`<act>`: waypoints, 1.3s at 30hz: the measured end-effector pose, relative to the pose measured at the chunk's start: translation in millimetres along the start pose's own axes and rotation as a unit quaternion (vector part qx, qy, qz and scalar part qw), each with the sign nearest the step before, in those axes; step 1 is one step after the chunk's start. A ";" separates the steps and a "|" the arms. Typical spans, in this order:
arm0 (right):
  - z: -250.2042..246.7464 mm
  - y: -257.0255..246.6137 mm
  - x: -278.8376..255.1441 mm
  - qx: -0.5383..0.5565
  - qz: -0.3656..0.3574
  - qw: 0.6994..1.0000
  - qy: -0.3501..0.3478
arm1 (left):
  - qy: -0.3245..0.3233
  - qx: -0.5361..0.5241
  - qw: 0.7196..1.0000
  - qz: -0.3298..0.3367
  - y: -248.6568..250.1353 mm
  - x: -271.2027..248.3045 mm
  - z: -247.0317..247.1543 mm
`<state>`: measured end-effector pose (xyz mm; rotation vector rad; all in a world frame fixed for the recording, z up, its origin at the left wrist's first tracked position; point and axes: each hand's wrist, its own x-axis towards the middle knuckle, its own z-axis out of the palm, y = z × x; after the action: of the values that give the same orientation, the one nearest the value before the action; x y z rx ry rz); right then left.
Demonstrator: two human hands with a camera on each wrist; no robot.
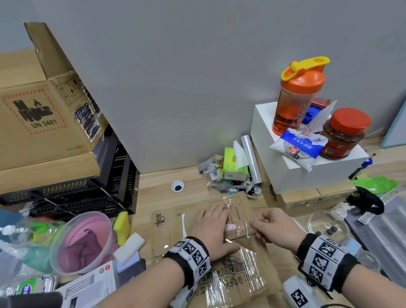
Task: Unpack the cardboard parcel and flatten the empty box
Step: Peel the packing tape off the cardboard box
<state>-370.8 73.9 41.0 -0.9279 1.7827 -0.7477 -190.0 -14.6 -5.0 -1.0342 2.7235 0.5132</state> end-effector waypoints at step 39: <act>29.0 -64.2 23.8 0.094 0.003 0.995 -0.022 | 0.043 0.004 0.998 -0.043 16.5 0.3 12.7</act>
<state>-333.0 17.6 71.6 -0.8076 1.6457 -0.8684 -200.6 1.6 -12.6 -1.1917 2.7372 0.4528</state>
